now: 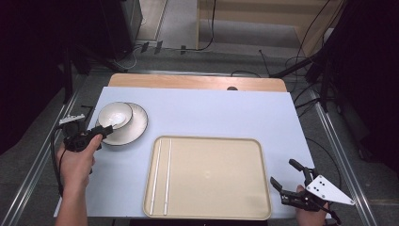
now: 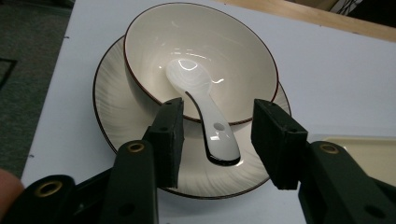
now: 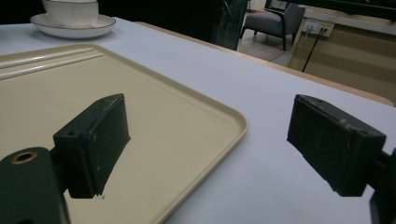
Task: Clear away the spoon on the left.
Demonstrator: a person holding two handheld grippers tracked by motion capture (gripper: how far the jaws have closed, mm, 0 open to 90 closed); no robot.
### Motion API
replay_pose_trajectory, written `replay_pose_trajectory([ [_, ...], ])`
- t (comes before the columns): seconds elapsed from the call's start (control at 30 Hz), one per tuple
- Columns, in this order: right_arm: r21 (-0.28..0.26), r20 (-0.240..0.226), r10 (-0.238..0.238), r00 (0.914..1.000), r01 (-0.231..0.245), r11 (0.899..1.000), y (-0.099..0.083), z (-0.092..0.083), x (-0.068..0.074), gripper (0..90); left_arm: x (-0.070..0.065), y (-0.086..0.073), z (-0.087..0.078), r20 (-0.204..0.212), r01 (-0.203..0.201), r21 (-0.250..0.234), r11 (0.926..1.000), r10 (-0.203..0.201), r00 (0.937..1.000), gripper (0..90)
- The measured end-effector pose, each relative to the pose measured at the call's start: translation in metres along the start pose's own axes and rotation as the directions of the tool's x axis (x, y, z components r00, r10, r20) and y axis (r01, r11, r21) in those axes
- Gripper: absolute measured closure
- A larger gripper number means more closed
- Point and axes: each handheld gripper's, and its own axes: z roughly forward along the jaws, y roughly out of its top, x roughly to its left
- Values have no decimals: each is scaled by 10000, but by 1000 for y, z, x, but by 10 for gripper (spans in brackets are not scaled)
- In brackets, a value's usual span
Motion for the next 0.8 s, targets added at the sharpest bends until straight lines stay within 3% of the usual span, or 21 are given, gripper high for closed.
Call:
replay_pose_trajectory([
  [0.1, 10, 14, -13, 10000, 13, 10000, 0, 0, 0, 132, 9, -1, 3, 454, 578, 335, 9978, -593, 9972, 605],
  [0.2, 1, 25, -29, 10000, 29, 10000, 0, 0, 0, 132, 11, -1, 4, 633, 687, 506, 9964, -718, 9954, 643],
  [0.33, 19, 11, -14, 10000, 14, 10000, 0, 1, 1, 132, 12, -1, 4, 822, 842, 360, 9958, -869, 9928, 703],
  [0.63, 29, 0, -11, 10000, 11, 10000, 0, 1, 1, 132, 14, -2, 2, 733, 1029, 12, 9947, -1027, 9920, 816],
  [0.8, 45, -6, -13, 10000, 14, 10000, 0, 1, 1, 132, 10, -4, 1, 839, 754, -306, 9967, -726, 9938, 862],
])
